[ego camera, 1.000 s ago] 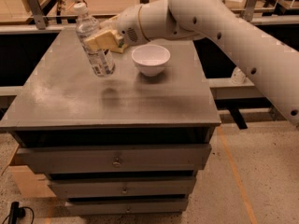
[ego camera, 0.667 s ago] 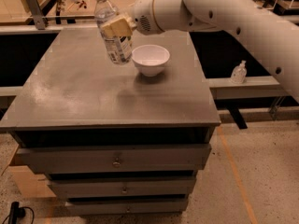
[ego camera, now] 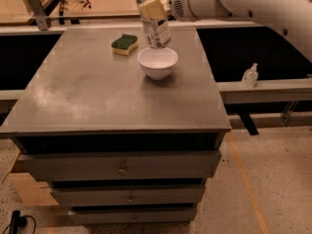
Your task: Place blue plastic bottle into white bowl
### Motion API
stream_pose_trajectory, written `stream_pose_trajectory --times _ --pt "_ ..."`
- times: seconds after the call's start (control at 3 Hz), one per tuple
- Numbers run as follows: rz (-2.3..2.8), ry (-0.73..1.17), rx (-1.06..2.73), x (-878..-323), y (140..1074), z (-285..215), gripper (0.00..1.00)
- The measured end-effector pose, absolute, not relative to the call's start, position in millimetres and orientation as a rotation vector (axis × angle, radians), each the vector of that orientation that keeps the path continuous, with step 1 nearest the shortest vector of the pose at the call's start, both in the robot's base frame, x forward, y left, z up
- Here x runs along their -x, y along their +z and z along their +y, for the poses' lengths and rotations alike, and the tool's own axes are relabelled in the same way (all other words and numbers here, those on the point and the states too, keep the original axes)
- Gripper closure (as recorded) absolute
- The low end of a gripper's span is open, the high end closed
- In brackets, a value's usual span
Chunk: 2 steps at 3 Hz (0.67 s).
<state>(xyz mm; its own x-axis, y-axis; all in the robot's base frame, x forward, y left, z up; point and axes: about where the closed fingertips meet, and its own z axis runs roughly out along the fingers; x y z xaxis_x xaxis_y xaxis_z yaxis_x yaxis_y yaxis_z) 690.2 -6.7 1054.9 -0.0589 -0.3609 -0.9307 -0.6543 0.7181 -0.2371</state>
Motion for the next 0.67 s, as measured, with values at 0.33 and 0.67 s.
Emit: stream_pose_trajectory --times 0.33,0.67 --pt "1.705 0.252 0.742 -691.0 1048.1 -32.2 1.00" --pt "1.716 0.272 0.695 -695.4 1027.6 -35.7 1.00"
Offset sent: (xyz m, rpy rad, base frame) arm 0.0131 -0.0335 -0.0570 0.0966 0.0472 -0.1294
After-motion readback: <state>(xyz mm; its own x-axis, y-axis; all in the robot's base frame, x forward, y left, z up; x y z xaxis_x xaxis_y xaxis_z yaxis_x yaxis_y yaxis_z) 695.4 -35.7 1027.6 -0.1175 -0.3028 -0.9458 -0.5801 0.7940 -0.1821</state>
